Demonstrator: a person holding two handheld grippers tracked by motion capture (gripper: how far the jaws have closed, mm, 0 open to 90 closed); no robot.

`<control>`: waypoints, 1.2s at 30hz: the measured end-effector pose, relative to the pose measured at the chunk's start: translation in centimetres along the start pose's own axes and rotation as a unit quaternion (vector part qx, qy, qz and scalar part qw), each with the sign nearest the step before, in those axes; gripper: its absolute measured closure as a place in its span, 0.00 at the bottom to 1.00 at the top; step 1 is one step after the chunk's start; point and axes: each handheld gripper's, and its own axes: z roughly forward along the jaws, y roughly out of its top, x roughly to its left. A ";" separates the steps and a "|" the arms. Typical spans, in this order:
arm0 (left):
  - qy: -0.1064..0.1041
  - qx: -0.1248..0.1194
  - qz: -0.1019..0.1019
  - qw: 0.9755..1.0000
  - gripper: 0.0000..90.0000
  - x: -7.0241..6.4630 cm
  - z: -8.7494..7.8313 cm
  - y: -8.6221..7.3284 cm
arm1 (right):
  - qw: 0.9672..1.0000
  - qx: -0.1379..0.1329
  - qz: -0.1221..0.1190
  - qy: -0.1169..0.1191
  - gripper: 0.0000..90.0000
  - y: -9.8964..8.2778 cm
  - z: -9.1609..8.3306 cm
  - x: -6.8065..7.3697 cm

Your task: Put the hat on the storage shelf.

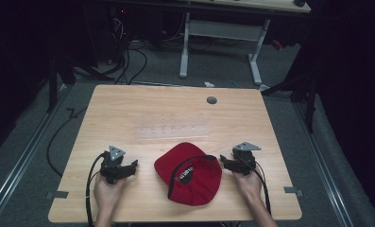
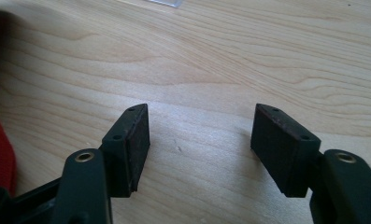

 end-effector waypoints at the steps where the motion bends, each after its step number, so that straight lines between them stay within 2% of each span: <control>1: 0.000 0.000 0.000 1.000 0.32 0.0 0.0 0.0 | 1.000 0.000 0.000 0.000 0.42 0.0 0.0 0.0; 2: 0.000 0.000 0.000 1.000 0.32 0.0 0.0 0.0 | 1.000 -0.002 0.008 0.003 0.43 -0.1 -0.2 -0.2; 8: 0.000 0.000 0.000 1.000 0.32 0.0 0.0 0.0 | 1.000 -0.017 0.017 0.009 0.45 -0.2 -1.1 -0.4; 9: 0.000 0.000 0.000 1.000 0.32 0.0 0.0 0.0 | 0.999 -0.024 0.026 0.014 0.45 -0.2 -1.5 -0.6; 14: -0.001 0.000 0.000 1.000 0.32 0.0 0.0 0.0 | 0.999 -0.038 0.028 0.018 0.45 -0.2 -2.4 -0.9; 20: 0.000 0.000 0.000 1.000 0.32 0.0 0.0 0.0 | 0.997 -0.041 0.049 0.042 0.50 -0.2 -3.3 -1.4; 24: -0.001 0.001 0.000 1.000 0.32 0.0 0.0 0.0 | 0.996 -0.056 0.048 0.052 0.53 -0.1 -4.4 -1.2; 31: -0.001 0.001 0.000 1.000 0.31 0.0 0.0 0.0 | 0.993 -0.080 0.039 0.073 0.50 0.1 -5.7 -0.7; 36: -0.001 0.001 0.000 1.000 0.31 0.0 0.0 0.0 | 0.992 -0.086 0.033 0.090 0.48 0.2 -6.3 -0.1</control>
